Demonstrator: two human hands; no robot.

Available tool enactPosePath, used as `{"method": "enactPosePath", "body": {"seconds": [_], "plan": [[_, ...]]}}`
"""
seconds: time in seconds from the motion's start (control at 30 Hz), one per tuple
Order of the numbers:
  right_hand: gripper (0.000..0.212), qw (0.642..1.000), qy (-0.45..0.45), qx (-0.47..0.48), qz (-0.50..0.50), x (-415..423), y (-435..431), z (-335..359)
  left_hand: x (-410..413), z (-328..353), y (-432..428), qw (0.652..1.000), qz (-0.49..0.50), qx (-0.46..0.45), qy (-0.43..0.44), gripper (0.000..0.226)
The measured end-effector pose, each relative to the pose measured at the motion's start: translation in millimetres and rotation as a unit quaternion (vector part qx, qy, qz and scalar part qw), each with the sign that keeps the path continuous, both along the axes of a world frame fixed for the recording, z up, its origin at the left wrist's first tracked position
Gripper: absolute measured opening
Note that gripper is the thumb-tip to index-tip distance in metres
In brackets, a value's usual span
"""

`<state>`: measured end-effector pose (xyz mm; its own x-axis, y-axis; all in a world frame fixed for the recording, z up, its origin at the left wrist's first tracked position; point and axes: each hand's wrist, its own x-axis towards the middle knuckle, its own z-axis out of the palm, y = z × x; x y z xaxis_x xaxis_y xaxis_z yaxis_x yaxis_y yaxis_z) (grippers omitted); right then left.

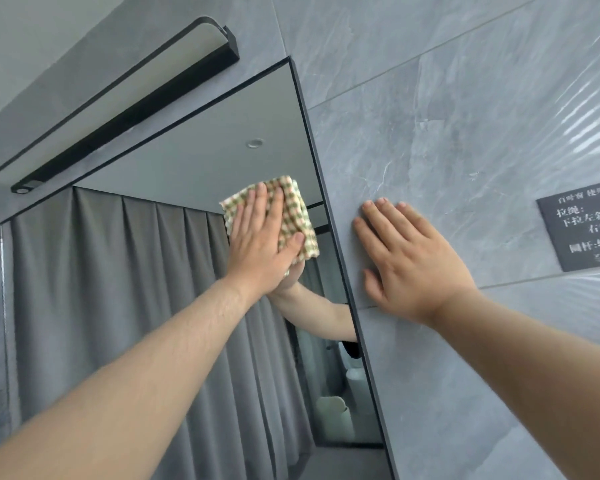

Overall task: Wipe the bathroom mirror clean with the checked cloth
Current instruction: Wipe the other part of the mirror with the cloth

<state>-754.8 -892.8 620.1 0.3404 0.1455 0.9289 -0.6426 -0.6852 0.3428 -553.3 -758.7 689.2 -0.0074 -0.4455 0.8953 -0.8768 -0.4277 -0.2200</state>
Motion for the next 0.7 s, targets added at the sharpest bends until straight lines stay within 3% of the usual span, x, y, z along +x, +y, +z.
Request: {"method": "enactPosePath", "body": {"seconds": [0.3,0.5,0.7], "plan": [[0.073,1.0,-0.014,0.0,-0.016,5.5,-2.7,-33.0,18.0,-106.7,-1.0,0.999,-0.05,-0.01,0.004,0.064],[0.073,1.0,-0.007,0.006,-0.01,5.9,-0.7,-82.8,18.9,-176.3,6.4,0.998,-0.043,0.017,0.034,0.078],[0.076,1.0,-0.011,0.01,-0.008,7.5,-2.3,-93.1,14.0,-169.9,12.9,0.993,-0.088,-0.002,0.083,0.083]]}}
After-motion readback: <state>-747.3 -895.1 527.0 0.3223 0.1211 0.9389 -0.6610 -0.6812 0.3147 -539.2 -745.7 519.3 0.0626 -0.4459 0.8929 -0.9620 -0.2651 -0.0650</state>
